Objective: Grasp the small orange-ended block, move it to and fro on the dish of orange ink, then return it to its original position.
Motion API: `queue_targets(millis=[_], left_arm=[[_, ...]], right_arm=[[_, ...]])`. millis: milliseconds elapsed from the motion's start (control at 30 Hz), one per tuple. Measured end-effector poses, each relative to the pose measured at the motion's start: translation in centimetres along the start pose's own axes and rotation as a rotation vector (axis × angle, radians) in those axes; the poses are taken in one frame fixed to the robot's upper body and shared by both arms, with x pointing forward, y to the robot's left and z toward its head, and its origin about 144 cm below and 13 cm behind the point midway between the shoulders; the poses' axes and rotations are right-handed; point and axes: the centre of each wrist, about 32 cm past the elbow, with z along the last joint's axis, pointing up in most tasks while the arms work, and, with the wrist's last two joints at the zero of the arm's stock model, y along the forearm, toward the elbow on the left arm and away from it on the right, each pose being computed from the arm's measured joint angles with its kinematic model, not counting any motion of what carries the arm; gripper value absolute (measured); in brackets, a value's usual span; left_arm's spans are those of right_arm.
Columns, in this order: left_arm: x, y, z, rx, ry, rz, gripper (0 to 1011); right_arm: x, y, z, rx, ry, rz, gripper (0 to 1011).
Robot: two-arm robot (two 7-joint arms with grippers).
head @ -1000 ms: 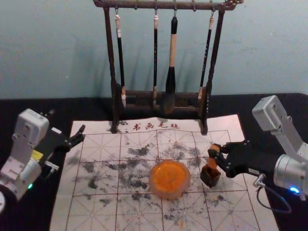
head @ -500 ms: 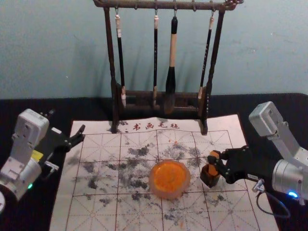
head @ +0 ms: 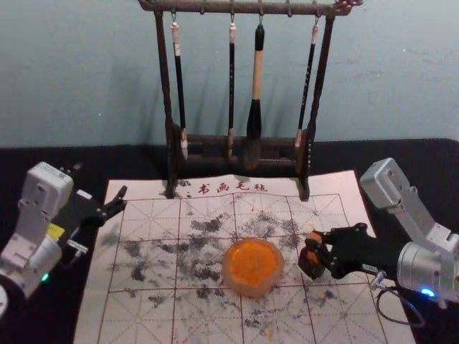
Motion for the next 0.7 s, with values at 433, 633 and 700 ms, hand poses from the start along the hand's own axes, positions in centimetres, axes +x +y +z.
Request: queue_targets(millis=[433, 633, 700], left_arm=[[0.0, 0.0, 0.0, 0.0, 0.0, 0.0, 1001], [0.0, 0.0, 0.0, 0.0, 0.0, 0.0, 1001], [0.0, 0.0, 0.0, 0.0, 0.0, 0.0, 1001]], right_arm=[[0.09, 0.72, -0.6, -0.025, 0.007, 0.0, 80], [0.06, 0.85, -0.69, -0.027, 0.006, -0.004, 80], [0.07, 0.84, -0.69, -0.027, 0.005, -0.005, 80]])
